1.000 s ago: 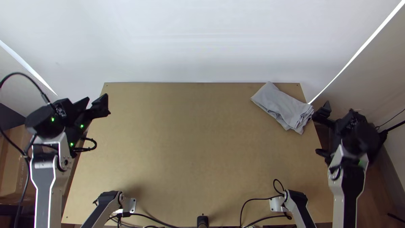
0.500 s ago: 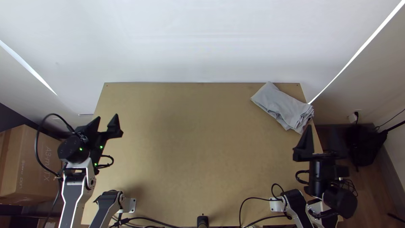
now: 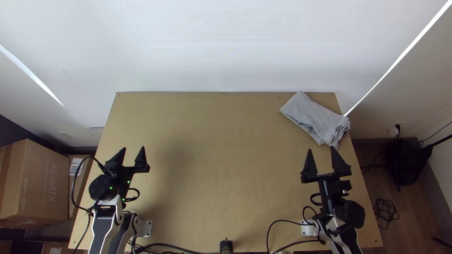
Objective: Fold the t-shirt
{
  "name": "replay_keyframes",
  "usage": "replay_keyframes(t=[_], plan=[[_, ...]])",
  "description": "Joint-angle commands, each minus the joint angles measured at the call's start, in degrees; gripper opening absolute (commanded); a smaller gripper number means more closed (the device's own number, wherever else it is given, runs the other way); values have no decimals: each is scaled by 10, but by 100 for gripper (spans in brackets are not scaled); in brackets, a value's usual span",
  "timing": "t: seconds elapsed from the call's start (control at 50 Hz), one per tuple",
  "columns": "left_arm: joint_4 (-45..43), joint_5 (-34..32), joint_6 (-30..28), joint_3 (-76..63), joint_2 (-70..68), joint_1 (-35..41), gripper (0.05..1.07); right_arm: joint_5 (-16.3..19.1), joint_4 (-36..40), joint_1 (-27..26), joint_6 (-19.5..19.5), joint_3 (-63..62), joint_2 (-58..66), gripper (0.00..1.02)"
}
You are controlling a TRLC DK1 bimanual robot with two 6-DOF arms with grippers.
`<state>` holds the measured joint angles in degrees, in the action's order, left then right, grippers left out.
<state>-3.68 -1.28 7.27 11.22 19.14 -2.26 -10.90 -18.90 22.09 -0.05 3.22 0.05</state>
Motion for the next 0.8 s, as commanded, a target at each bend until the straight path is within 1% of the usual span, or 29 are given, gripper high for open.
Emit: replay_keyframes(t=[0.0,0.06,0.1,0.14,0.18,0.2,0.22,0.26,0.34,0.36,0.78], plan=[[-30,-8,-14,-45,-30,16,103,12,-11,23,8,-31,-5,99],[-33,-8,-5,-67,-80,17,103,18,45,28,9,-31,-5,99],[-32,-8,-1,-91,-143,17,103,20,74,28,9,-31,-5,99],[-20,-7,18,-115,-199,17,103,21,107,28,13,-31,-5,99],[-38,-4,43,-106,-183,16,103,20,150,28,15,-31,-5,99],[-41,-2,48,-107,-181,14,103,19,169,26,9,-31,-5,99],[-41,-3,53,-111,-191,10,103,20,174,23,5,-30,-4,99],[-29,-2,53,-115,-195,6,103,20,175,16,-2,-30,-4,99],[44,-1,43,-110,-192,4,103,20,177,9,-2,-30,-2,99],[47,0,42,-110,-190,5,103,20,176,9,-2,-30,-2,99],[43,0,41,-110,-191,6,103,20,176,10,-2,-30,-2,99]])
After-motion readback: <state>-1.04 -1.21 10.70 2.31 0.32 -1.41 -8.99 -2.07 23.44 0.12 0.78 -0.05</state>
